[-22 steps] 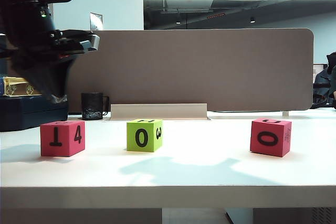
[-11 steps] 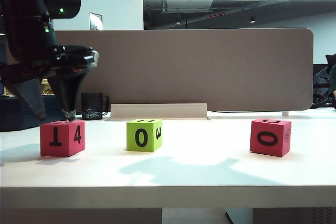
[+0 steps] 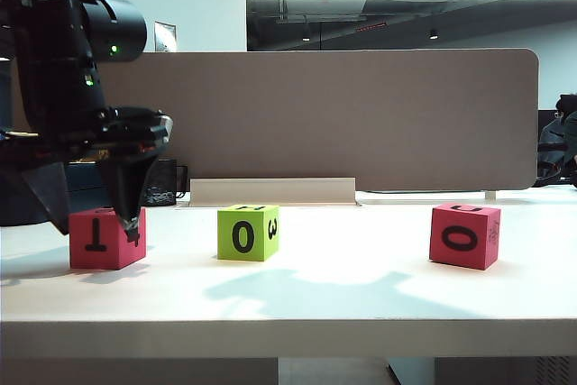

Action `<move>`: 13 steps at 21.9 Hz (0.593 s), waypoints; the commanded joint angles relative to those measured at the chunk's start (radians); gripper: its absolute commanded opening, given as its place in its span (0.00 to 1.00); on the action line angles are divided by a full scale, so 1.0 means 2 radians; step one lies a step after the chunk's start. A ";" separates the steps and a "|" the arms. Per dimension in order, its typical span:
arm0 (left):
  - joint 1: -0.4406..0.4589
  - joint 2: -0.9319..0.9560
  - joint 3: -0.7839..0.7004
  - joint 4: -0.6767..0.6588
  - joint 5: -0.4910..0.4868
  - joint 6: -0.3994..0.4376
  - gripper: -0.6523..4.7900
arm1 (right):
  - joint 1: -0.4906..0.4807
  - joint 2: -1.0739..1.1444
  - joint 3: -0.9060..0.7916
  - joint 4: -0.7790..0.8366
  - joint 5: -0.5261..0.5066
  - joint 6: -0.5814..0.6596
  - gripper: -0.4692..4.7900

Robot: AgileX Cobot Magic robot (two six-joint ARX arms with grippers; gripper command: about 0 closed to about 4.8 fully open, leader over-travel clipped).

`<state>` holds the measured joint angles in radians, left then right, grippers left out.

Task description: Select the appropriate blocks from the scattered letter blocks on the table and arrange them in a row to spell out "THU".

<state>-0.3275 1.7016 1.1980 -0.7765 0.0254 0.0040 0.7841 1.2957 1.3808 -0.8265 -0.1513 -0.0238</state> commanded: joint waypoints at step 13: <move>0.000 0.007 0.000 0.023 -0.010 0.016 0.61 | 0.001 -0.002 0.002 0.008 0.001 -0.004 0.08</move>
<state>-0.3275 1.7184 1.1980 -0.7265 0.0216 0.0219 0.7837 1.2957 1.3808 -0.8265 -0.1505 -0.0277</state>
